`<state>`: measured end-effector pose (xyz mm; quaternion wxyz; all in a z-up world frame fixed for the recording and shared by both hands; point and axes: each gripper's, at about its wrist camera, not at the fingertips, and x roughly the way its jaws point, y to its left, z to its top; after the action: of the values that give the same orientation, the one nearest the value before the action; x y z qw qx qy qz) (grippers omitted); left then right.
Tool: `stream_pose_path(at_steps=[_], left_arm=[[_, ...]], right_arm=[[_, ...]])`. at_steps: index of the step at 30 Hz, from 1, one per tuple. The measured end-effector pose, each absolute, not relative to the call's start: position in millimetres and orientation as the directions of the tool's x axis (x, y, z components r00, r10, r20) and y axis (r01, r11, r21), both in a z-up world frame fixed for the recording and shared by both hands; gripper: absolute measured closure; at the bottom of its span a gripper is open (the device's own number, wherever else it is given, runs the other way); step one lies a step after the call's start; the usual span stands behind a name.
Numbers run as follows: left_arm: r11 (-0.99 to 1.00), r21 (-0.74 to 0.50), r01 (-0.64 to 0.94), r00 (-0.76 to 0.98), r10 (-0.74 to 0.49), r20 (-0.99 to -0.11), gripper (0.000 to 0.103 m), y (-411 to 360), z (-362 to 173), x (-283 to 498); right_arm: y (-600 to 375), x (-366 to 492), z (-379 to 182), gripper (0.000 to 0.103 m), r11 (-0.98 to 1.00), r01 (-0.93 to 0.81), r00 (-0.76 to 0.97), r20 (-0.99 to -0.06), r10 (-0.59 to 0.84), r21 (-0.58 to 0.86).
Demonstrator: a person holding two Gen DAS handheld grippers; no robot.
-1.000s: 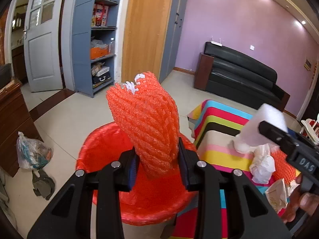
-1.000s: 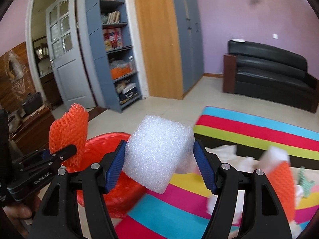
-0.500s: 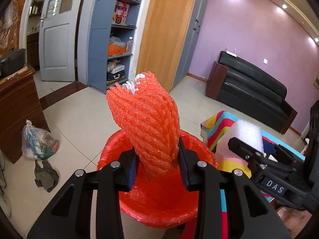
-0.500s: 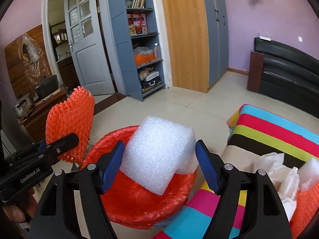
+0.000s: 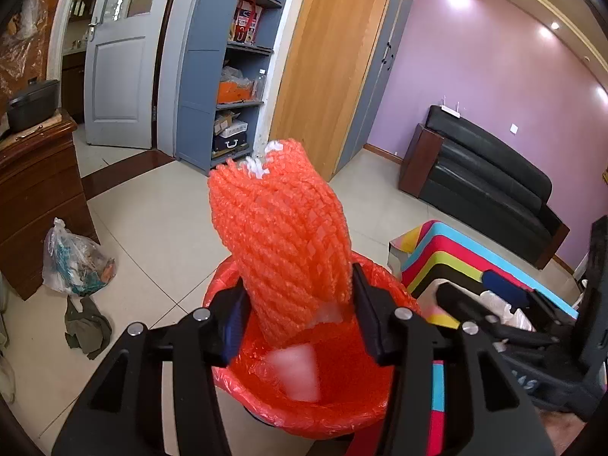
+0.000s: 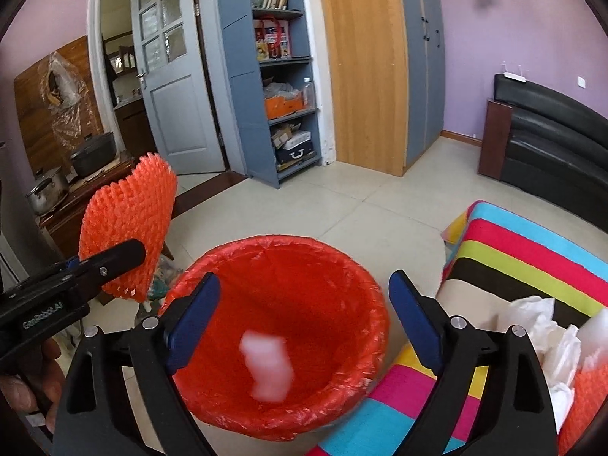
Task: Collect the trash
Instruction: 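Carry both items over the red bin and open both tools to drop them, then move both tools back over the trash pile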
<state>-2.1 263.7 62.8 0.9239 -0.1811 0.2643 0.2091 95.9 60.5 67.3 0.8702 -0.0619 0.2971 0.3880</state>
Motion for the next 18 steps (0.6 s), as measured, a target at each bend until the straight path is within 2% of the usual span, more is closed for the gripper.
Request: stream_pose_path(at_steps=[3,5,8,18], left_arm=[[0.853,-0.219,-0.473,0.774,0.283,-0.566,0.050,260,61,1],[0.860,-0.210,-0.466,0.773,0.279,-0.570,0.041,255,60,5],[0.858,-0.208,-0.470,0.767,0.280,-0.578,0.036,251,57,10],[0.891,-0.187,-0.414,0.788,0.248,-0.563,0.035,225,55,23]], right_arm=[[45,94,70,0.017,0.704,-0.700,0.541,-0.557,0.630,0.117],[33,91,71,0.017,0.715,-0.690,0.555,-0.553,0.622,0.112],[12,90,73,0.016,0.735,-0.670,0.576,-0.549,0.606,0.109],[-67,87,84,0.016,0.798,-0.592,0.646,-0.527,0.552,0.110]])
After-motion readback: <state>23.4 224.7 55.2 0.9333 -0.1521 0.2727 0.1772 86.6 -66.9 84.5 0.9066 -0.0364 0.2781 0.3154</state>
